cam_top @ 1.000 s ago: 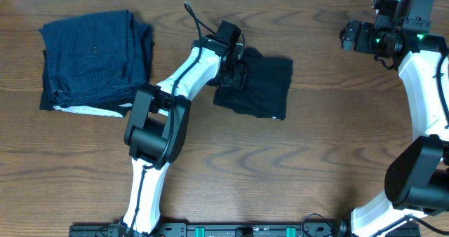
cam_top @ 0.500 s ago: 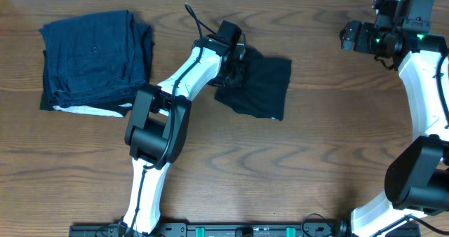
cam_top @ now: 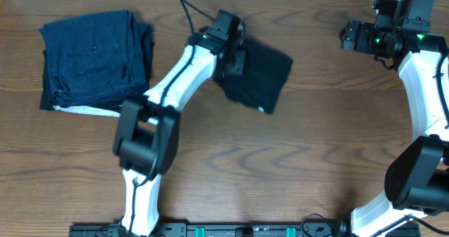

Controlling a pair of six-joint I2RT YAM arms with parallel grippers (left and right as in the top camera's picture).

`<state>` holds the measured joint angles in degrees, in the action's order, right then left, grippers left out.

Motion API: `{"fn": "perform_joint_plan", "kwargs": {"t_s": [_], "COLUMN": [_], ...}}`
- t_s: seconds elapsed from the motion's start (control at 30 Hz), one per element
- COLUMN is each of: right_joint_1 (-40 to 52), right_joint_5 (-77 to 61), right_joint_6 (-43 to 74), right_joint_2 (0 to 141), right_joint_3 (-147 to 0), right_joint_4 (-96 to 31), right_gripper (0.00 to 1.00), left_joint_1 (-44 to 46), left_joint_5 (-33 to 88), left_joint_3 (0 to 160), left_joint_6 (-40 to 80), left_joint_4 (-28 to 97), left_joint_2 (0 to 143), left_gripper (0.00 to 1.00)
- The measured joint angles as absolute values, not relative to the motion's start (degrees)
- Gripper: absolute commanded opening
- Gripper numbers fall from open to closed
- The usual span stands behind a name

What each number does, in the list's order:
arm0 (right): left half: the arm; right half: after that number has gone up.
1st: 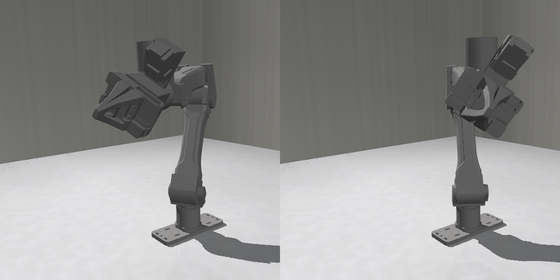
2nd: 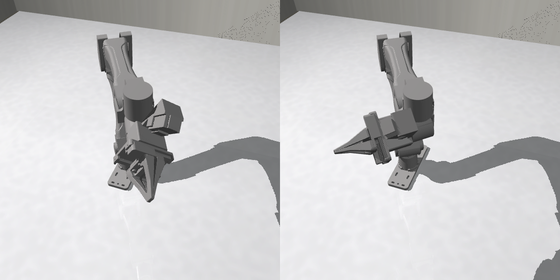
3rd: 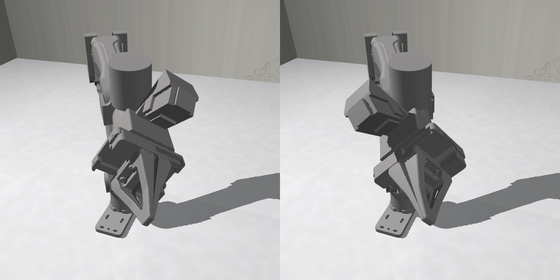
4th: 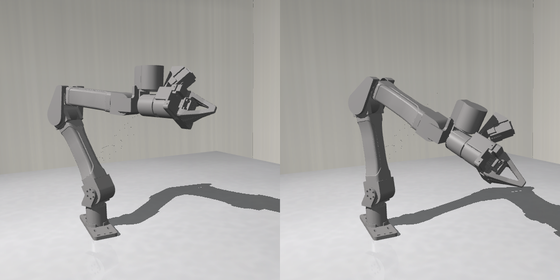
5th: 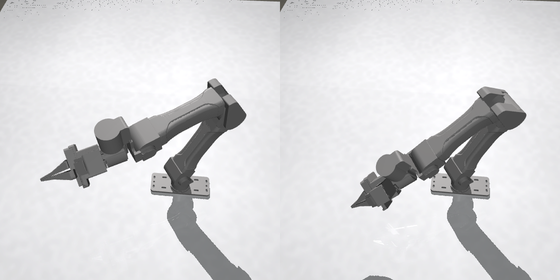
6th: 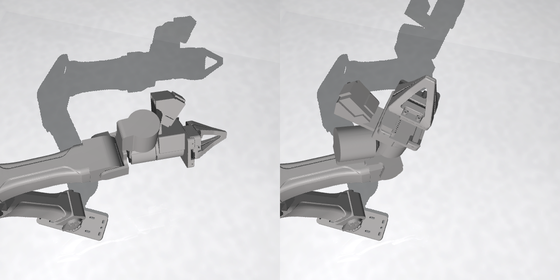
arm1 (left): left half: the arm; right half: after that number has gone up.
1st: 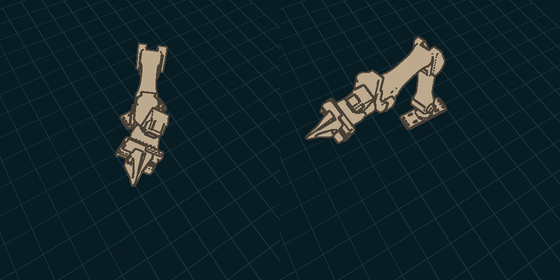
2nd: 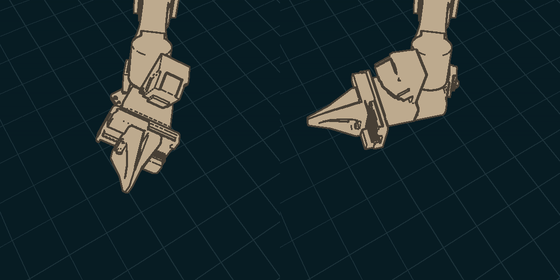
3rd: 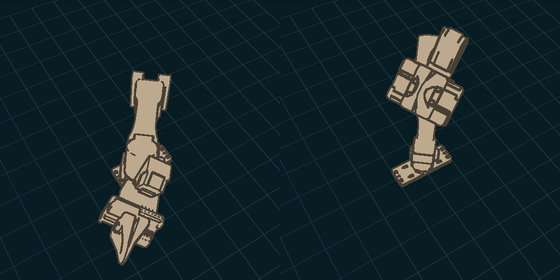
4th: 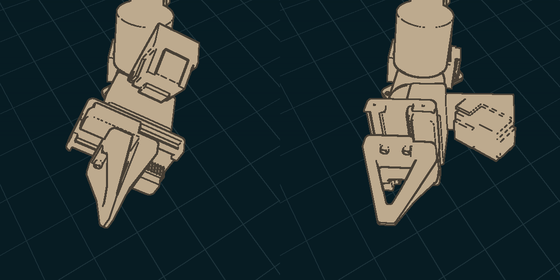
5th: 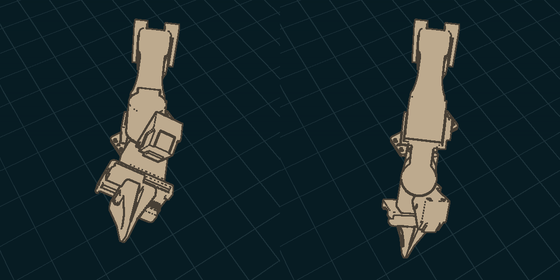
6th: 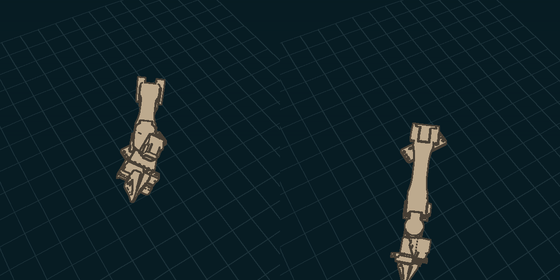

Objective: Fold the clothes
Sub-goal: 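Lift the black shirt with the left gripper and place it atop the navy stack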

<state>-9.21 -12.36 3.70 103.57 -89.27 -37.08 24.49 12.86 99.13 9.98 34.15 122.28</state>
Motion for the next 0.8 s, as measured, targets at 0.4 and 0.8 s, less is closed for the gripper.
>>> {"fn": "perform_joint_plan", "kwargs": {"t_s": [0.4,0.8], "right_joint_1": [-9.2,-9.2], "right_joint_5": [-12.4,-12.4], "right_joint_6": [3.7,3.7], "right_joint_2": [103.6,103.6], "right_joint_3": [-89.3,-89.3], "right_joint_4": [-37.1,-37.1], "right_gripper": [0.99,0.99], "left_joint_1": [18.8,-3.6], "left_joint_5": [5.1,0.4], "left_joint_3": [99.0,99.0], "left_joint_6": [13.0,35.0], "left_joint_4": [19.6,10.8], "left_joint_2": [107.2,102.1], "left_gripper": [0.06,0.06]}}
